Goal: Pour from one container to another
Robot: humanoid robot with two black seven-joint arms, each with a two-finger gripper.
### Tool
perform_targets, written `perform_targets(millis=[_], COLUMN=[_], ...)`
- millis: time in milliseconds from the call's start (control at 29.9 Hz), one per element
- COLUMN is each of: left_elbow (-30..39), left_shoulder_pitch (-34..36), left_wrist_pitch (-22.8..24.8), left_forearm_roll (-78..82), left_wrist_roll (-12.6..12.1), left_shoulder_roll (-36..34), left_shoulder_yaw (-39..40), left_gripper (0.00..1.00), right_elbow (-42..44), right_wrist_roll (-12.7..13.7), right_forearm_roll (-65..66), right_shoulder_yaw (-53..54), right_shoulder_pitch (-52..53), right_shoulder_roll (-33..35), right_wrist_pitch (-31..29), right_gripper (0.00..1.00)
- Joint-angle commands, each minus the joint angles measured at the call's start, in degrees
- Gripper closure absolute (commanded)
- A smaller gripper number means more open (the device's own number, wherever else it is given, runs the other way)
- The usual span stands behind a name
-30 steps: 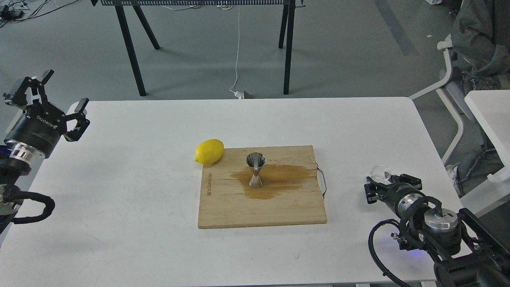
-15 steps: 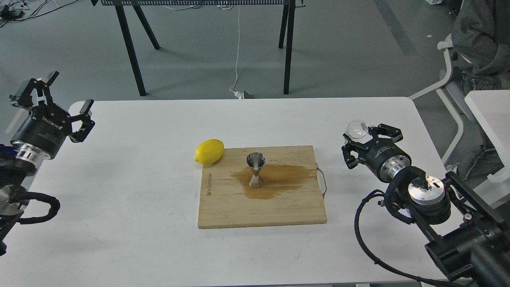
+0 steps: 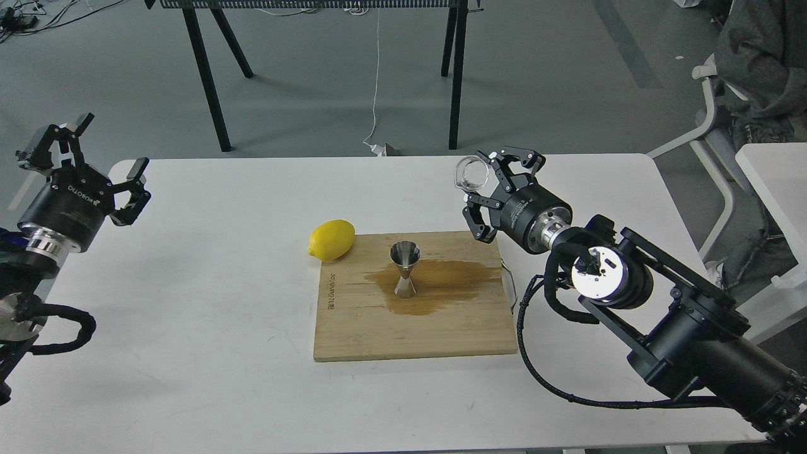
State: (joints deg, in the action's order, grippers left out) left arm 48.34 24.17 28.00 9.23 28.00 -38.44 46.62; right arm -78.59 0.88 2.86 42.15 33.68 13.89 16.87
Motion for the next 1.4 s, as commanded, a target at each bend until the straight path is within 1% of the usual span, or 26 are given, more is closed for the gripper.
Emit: perform_targets(millis=[0, 501, 668, 869, 1002, 1203, 1370], left_elbow=[0.0, -0.17, -0.26, -0.35, -0.88, -0.96, -1.05], left_shoulder_pitch=[0.0, -0.09, -0.09, -0.09, -0.09, 0.0, -0.09], left_wrist_pitch=[0.0, 0.0, 0.0, 0.0, 0.0, 0.0, 0.0], left_forearm_roll=[0.0, 0.0, 0.0, 0.09, 0.0, 0.0, 0.0], left_wrist_roll=[0.0, 0.0, 0.0, 0.0, 0.0, 0.0, 0.0], left_shoulder_roll=[-0.06, 0.29, 0.29, 0.29, 0.38, 0.38, 0.38], left_shoulder_yaw=[-0.04, 0.05, 0.05, 0.05, 0.05, 0.05, 0.05], left_gripper=[0.03, 0.03, 0.03, 0.03, 0.03, 0.03, 0.03], right_elbow=[0.11, 0.28, 0.55, 0.63, 0.72, 0.81, 0.9], right_wrist_roll=[0.0, 0.08, 0.08, 0.08, 0.17, 0.17, 0.26], right_forearm_roll=[2.41, 6.99, 11.38, 12.79, 16.12, 17.36, 19.73], right_shoulder_yaw=[-4.08, -14.45, -18.06, -20.0, -20.61, -25.35, -25.62], right_shoulder_pitch=[2.35, 7.45, 8.94, 10.17, 10.7, 12.98, 13.16], right_shoulder_roll=[-0.01, -0.01, -0.01, 0.08, 0.08, 0.52, 0.61], right_wrist_pitch=[0.26, 0.35, 0.44, 0.44, 0.44, 0.44, 0.27], right_gripper=[0.6, 0.6, 0.6, 0.6, 0.6, 0.6, 0.6])
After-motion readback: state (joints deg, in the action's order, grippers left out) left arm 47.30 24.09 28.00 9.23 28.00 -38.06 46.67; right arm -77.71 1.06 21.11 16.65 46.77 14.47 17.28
